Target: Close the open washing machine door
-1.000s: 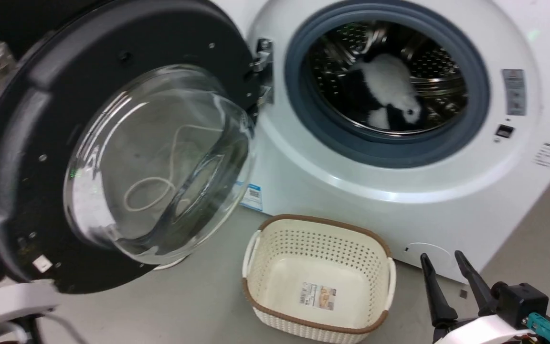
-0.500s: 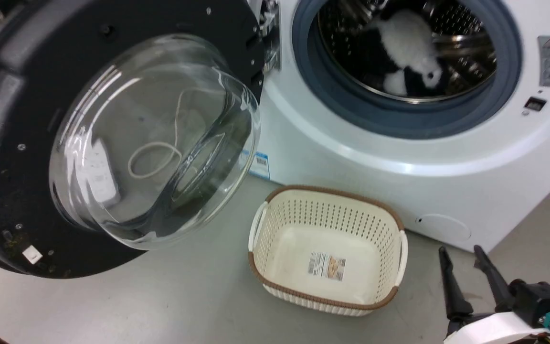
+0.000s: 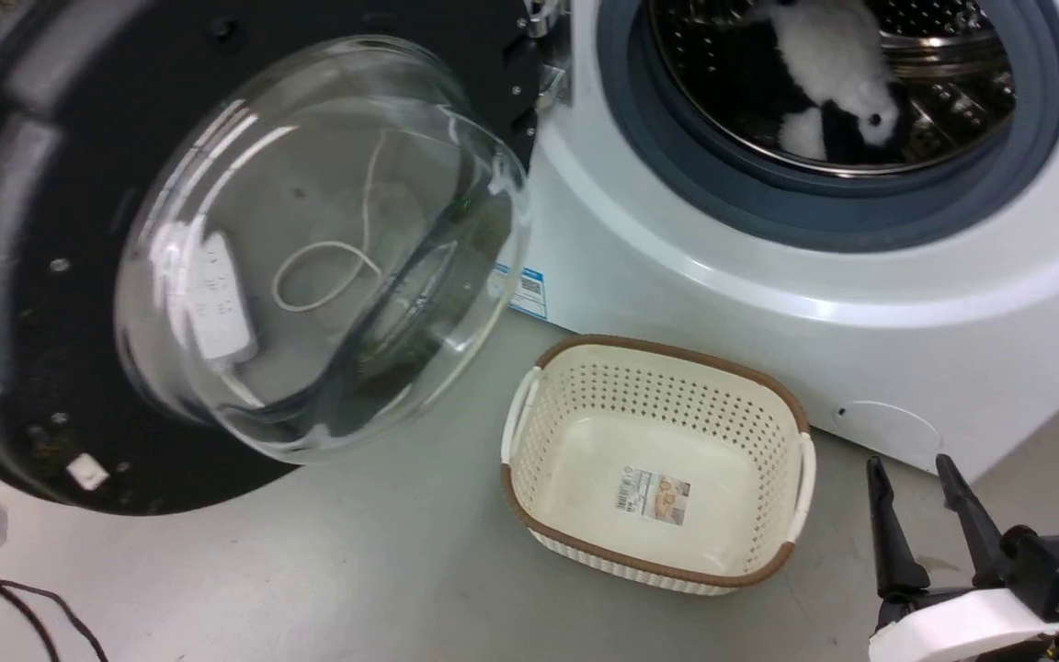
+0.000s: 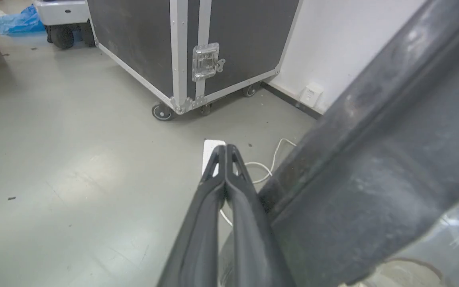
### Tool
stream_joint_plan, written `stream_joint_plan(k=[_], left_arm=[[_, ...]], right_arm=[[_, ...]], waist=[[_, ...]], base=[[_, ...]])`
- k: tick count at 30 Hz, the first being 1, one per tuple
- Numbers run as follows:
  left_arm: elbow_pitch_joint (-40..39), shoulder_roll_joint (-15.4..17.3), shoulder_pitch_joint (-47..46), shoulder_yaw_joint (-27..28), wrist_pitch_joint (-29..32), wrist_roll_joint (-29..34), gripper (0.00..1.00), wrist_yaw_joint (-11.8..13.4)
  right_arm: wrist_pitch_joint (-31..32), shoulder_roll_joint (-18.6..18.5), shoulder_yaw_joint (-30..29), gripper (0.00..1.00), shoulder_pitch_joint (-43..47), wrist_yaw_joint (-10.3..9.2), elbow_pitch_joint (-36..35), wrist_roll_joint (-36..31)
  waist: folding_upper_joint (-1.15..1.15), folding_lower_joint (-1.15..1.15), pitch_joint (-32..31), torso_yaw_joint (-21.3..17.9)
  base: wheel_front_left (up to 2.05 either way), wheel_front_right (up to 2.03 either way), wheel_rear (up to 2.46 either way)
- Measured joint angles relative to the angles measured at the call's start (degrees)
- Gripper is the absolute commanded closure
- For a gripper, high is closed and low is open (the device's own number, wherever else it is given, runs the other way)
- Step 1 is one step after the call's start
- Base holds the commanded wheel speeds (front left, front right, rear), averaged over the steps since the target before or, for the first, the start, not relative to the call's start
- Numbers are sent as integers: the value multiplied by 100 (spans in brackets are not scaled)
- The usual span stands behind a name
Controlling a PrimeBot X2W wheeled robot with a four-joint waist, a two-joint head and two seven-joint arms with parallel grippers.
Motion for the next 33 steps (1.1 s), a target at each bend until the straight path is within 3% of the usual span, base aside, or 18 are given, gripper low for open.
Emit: stream_joint_plan(k=[5, 10, 16, 22, 28, 33], left_arm=[[-539, 386, 460, -641, 576, -1067, 100, -1], [-1201, 702, 1052, -1433, 999, -1705, 100, -26], [-2262, 743, 1433, -2878, 1450, -2082, 100, -118], [-2880, 775, 1418, -4117, 1618, -2281, 100, -125], [-2959, 491, 879, -5263, 1457, -2282, 100, -167], [-2571, 281, 141, -5959, 1154, -2149, 100, -167]], right_arm=[[-79, 1, -141, 0, 1, 0, 100, 182], [-185, 2, -552, 0, 5, 0, 207, 304], [-263, -1, -1410, 0, 26, 0, 219, 426], [-335, 2, -1757, 0, 76, 0, 143, 458], [-366, 3, -1768, 0, 81, 0, 109, 501], [-365, 3, -1652, 0, 69, 0, 115, 552]], waist=[[0, -1, -124, 108], [0, -1, -329, 188], [0, -1, -602, 260], [0, 0, -739, 90], [0, -1, -729, -341], [0, 0, -662, -840]], base=[[0, 0, 0], [0, 0, 0], [0, 0, 0], [0, 0, 0], [0, 0, 0], [0, 0, 0]])
